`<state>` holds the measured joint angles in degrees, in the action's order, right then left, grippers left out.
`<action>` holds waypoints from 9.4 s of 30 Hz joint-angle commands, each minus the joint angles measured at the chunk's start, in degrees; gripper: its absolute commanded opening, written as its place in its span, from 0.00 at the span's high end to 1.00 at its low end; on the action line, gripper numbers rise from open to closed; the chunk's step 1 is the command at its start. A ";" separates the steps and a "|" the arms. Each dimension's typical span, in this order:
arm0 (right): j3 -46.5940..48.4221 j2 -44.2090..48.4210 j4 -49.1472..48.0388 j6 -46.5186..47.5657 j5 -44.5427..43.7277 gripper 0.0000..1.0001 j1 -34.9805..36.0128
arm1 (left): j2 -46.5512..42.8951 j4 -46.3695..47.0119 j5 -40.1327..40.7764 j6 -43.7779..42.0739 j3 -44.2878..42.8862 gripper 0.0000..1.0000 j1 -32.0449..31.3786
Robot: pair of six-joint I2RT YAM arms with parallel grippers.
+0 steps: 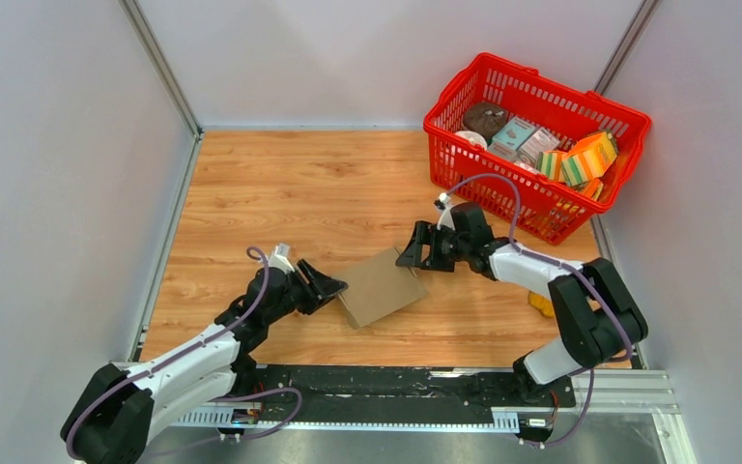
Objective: Fold the paper box
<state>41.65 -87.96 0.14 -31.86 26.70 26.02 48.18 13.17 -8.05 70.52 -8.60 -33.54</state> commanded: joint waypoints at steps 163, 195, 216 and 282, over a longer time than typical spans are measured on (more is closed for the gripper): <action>-16.60 26.68 10.74 -5.68 -17.55 0.32 0.52 | 5.36 -31.61 9.37 -20.60 -14.43 0.72 -2.23; -0.96 29.78 19.28 13.84 -14.22 0.56 7.03 | 11.49 -40.68 2.43 -39.94 -38.16 0.57 -6.80; -0.16 28.29 18.58 6.63 -15.36 0.88 10.89 | 14.92 -38.83 2.96 -37.65 -39.21 0.81 -10.23; -8.68 35.14 10.41 -0.66 -30.39 0.57 17.13 | 9.91 -39.71 15.88 -34.84 -30.69 1.00 -18.49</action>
<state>35.03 -54.63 17.65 -34.15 -2.74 42.28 58.83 -27.20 6.98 34.92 -39.09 -51.77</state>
